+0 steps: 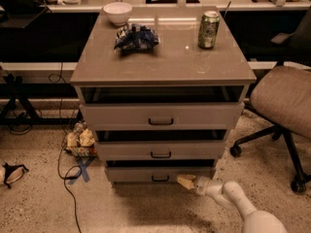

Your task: Close bottom drawer

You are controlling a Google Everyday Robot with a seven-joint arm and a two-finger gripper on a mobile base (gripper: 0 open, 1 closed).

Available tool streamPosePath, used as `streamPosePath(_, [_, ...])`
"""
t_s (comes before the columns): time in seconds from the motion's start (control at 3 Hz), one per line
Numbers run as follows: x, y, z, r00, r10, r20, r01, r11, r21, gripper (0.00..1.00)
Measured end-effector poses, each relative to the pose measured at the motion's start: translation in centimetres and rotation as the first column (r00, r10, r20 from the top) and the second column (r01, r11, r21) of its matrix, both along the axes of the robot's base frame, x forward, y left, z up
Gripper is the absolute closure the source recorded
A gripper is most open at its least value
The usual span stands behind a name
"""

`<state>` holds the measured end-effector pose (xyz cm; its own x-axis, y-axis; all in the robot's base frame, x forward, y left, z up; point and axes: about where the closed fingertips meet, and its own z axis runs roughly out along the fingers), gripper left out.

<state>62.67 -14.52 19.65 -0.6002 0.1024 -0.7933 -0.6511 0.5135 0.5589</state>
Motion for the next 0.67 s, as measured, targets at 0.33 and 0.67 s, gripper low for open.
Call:
streamPosePath(0.33, [-0.1,-2.4,1.3,0.9921,-0.107,0.065,0.107,0.994,0.011,1.00])
streamPosePath(0.67, [-4.9,-6.7,1.0,0.9713,-0.232,0.052,0.230,0.972,0.052,1.00])
